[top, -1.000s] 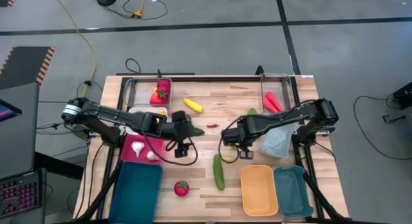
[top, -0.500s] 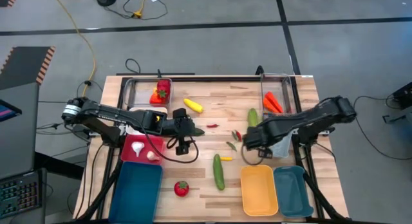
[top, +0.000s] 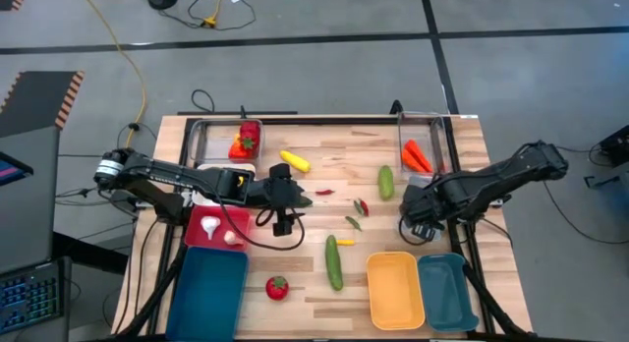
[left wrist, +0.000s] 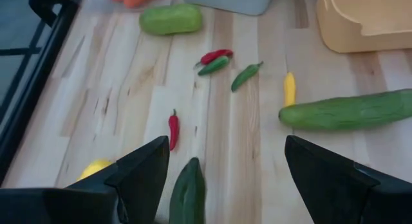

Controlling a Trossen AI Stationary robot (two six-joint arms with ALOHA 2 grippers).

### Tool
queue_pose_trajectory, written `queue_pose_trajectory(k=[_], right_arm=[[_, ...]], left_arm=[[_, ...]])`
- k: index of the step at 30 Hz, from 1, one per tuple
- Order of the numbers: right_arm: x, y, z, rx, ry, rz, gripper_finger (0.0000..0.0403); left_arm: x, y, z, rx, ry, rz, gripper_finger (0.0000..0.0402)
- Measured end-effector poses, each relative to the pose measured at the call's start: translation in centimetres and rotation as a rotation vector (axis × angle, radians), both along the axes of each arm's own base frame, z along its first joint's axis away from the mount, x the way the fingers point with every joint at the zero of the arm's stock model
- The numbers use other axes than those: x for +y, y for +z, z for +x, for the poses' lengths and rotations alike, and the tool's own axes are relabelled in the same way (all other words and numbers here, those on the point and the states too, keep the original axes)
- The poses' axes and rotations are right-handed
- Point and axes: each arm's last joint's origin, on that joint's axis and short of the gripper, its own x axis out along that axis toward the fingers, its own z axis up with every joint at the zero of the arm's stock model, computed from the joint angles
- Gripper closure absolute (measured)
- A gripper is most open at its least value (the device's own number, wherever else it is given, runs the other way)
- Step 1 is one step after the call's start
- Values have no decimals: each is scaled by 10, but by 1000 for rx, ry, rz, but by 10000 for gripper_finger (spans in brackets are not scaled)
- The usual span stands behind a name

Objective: Sort produce into baskets
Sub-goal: Put the bottom left red chili into the gray bin, then put the bottom right green chili into the gray bin

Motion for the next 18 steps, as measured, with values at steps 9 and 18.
queue_pose_trajectory(k=[9, 18], right_arm=[[0, -7, 8, 42, -14, -13, 187], [-2, -6, 14, 34, -32, -5, 162]], left_arm=[[0, 0, 0, 0, 7, -5, 105], [0, 0, 0, 0, 8, -4, 105]])
